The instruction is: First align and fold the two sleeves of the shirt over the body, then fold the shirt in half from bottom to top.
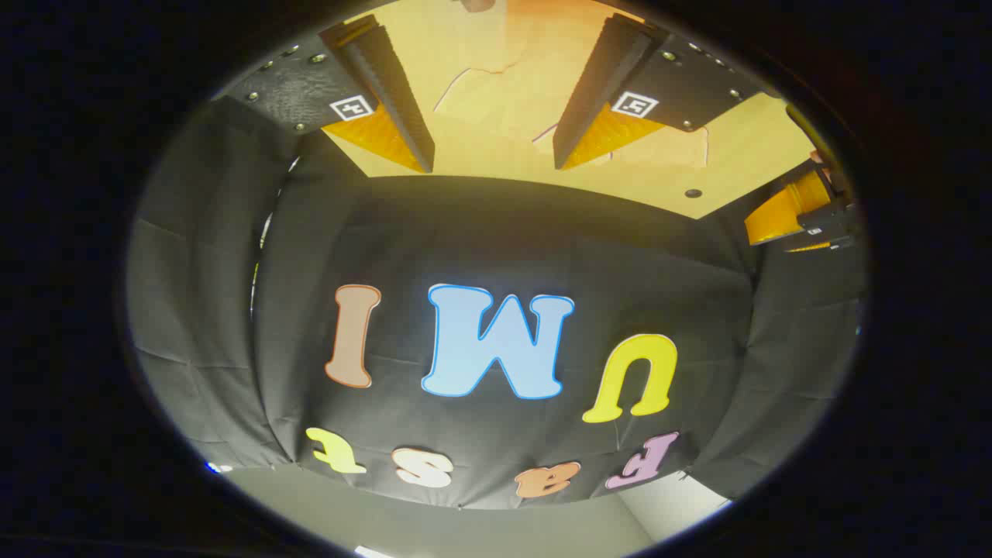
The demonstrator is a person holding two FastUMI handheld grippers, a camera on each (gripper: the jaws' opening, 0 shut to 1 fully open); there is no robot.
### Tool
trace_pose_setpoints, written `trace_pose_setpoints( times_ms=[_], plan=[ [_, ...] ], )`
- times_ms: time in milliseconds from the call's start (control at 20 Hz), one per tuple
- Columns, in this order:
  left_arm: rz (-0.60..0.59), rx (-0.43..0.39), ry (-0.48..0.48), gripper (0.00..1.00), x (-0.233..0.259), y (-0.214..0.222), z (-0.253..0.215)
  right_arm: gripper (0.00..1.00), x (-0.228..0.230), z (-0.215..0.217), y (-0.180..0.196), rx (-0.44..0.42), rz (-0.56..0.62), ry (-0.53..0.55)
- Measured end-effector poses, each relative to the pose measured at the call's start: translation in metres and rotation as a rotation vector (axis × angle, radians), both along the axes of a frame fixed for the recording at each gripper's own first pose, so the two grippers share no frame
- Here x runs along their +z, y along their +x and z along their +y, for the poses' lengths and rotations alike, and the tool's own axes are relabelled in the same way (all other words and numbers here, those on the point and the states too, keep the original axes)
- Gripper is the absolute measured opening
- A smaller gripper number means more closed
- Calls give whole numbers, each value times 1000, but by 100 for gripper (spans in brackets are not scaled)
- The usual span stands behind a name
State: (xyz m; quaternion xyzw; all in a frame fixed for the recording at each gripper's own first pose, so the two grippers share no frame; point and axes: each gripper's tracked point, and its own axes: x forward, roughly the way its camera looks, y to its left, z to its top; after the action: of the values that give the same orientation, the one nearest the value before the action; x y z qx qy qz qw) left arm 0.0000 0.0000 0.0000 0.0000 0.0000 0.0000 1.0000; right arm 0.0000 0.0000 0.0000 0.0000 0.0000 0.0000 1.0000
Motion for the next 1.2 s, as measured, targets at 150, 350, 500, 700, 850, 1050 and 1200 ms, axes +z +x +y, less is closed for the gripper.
trace_pose_setpoints(
  times_ms=[150,350,500,700,850,1050,1200],
  plan=[
    [-2,0,-2,95,2,1,3,96,3,3,0,3,-11,-10],
    [10,0,-18,94,-4,2,6,96,2,5,-3,10,-12,-28],
    [18,2,-21,94,-5,0,6,96,3,6,-2,13,-14,-26],
    [15,4,-11,94,-4,1,7,96,3,6,-2,16,-14,-12],
    [25,1,-16,95,-9,0,7,96,-1,6,-1,17,-5,-9],
    [36,-1,-16,94,-15,-1,5,96,-11,0,6,13,18,4],
    [42,-2,-10,94,-19,-3,4,96,-21,-8,19,7,31,13]
  ],
)
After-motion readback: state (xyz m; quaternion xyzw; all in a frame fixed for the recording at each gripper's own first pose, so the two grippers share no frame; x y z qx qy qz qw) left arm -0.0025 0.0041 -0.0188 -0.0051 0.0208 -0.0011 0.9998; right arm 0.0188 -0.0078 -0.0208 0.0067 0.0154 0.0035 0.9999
